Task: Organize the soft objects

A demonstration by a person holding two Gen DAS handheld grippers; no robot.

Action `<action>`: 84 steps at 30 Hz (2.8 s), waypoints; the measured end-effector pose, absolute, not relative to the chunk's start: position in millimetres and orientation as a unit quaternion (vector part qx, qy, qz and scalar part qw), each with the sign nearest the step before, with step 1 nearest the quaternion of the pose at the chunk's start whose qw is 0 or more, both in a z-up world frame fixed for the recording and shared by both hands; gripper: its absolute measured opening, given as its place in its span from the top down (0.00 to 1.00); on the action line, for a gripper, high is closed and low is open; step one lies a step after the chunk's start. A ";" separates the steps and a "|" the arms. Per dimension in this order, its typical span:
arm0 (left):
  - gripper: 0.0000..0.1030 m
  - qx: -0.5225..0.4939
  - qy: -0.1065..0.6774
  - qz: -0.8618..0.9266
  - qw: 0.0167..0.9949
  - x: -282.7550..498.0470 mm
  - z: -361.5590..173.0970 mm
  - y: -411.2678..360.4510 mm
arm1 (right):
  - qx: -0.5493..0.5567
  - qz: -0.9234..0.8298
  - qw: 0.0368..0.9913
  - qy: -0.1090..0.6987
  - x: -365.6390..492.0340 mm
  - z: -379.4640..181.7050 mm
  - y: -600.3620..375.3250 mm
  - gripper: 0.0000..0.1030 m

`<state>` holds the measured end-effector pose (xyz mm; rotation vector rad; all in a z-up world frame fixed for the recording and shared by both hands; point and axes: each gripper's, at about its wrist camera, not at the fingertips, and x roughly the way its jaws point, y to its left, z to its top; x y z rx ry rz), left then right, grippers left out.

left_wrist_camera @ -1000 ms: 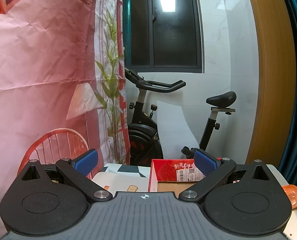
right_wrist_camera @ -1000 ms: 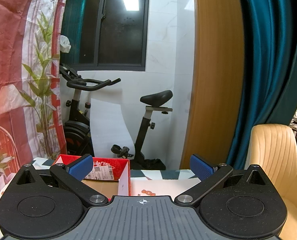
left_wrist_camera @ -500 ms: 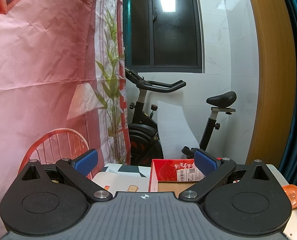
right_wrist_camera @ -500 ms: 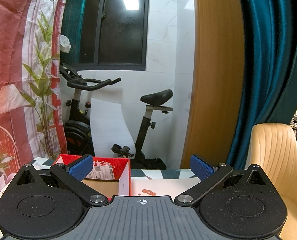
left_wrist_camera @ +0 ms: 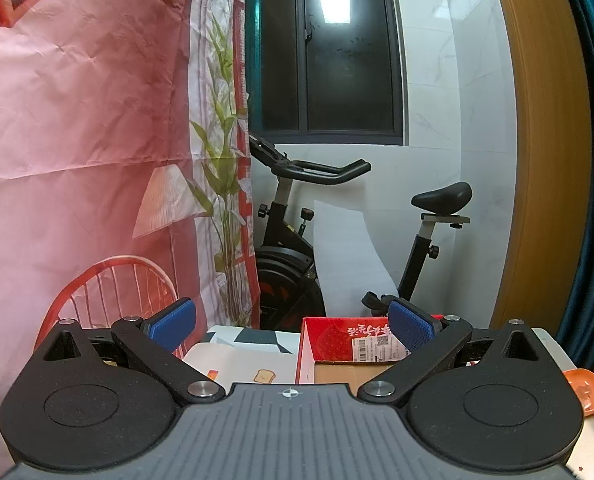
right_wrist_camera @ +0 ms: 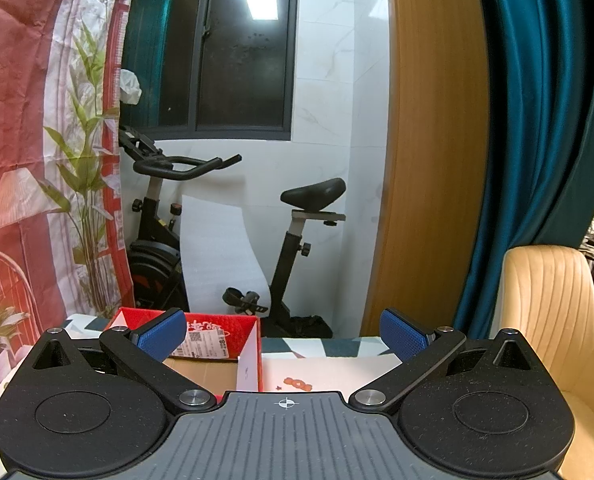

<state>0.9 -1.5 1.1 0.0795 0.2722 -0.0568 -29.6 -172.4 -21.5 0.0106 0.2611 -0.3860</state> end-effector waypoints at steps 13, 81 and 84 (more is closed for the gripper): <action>0.00 0.040 0.135 -0.029 0.990 0.9 1.0 -2.3 | 0.006 -0.190 0.973 0.130 -29.3 -21.5 -172.9 0.00; 0.03 0.007 0.380 -0.059 0.923 61.6 -212.4 11.2 | -0.013 0.002 0.968 0.251 64.7 -245.8 -125.1 0.01; 0.09 -0.006 0.381 -0.064 0.923 61.3 -217.2 13.1 | -0.016 0.020 0.964 0.264 67.8 -254.6 -120.1 0.08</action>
